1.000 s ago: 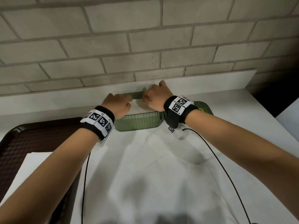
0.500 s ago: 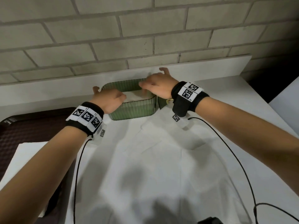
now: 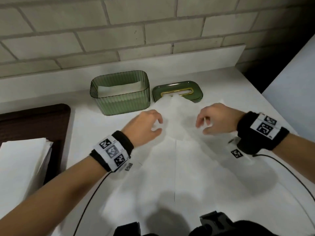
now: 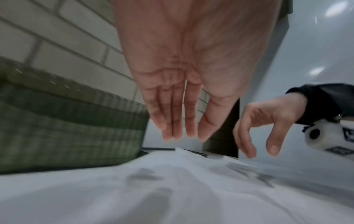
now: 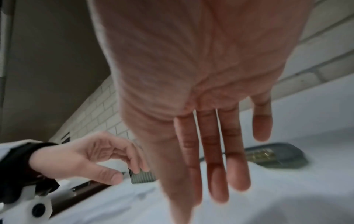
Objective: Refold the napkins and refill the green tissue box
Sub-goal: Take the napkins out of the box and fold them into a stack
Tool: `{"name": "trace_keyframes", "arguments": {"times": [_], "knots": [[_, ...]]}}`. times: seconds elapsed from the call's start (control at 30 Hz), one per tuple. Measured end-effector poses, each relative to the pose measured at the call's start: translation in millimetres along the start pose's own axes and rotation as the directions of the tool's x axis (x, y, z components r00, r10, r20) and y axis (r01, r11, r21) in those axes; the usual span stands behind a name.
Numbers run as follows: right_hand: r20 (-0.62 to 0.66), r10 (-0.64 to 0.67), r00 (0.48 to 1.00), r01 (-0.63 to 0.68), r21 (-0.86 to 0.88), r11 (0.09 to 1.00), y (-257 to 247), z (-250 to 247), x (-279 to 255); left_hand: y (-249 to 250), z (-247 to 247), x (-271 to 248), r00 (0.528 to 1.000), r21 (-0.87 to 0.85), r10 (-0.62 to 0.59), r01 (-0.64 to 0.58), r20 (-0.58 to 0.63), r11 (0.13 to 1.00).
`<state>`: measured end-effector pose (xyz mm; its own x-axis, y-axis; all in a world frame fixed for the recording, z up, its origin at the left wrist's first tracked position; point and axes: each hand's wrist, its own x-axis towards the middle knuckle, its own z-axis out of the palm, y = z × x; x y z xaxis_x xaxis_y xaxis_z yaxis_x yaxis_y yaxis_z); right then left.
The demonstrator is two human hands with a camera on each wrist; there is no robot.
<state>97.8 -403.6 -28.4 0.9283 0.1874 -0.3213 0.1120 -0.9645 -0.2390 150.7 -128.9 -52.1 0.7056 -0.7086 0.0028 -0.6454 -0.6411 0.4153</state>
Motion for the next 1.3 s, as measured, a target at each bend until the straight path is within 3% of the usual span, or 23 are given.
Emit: {"name": "trace_keyframes", "arguments": {"times": [0.1,0.17,0.37,0.43,0.6,0.73,0.9,0.97,1.17,1.3], "knots": [[-0.106,0.101,0.989,-0.108,-0.069,0.992,22.8,11.0,-0.8,19.3,18.3,21.0,0.987,0.049,-0.116,0.112,0.111,0.993],[-0.112,0.126,0.986,-0.138,-0.108,0.984,30.1,14.3,3.4,26.3,24.7,35.9,0.970,0.071,-0.190,0.181,0.150,0.981],[-0.140,0.137,0.981,-0.156,-0.142,0.978,27.8,19.2,15.6,33.1,29.4,69.9,0.939,0.093,-0.308,0.297,0.153,0.950],[-0.138,0.131,0.982,-0.154,-0.176,0.972,25.6,20.0,18.8,31.5,30.0,75.5,0.939,0.022,-0.316,0.316,0.140,0.949],[-0.133,0.127,0.983,-0.153,-0.203,0.967,21.6,26.9,21.1,22.8,23.8,77.7,0.971,-0.355,-0.229,0.240,0.072,0.904],[-0.176,0.108,0.979,-0.117,-0.039,0.992,33.9,12.3,24.0,13.1,11.5,71.5,0.970,-0.432,-0.218,0.243,0.107,0.868],[-0.040,0.128,0.991,-0.134,-0.200,0.971,41.0,-0.6,48.7,3.9,-4.0,57.8,0.956,-0.447,-0.223,0.287,0.192,0.847],[-0.020,0.137,0.990,-0.139,-0.205,0.969,40.4,-1.7,57.3,-0.1,-4.4,51.0,0.957,-0.470,-0.235,0.289,0.172,0.834],[-0.023,0.151,0.988,-0.153,-0.155,0.976,42.2,0.4,63.1,-13.8,-4.3,25.4,0.943,-0.704,-0.331,0.210,-0.038,0.679],[-0.071,0.181,0.981,-0.186,-0.066,0.980,40.0,-2.6,60.2,-17.8,-3.8,6.5,0.925,-0.828,-0.380,0.202,-0.015,0.524]]}}
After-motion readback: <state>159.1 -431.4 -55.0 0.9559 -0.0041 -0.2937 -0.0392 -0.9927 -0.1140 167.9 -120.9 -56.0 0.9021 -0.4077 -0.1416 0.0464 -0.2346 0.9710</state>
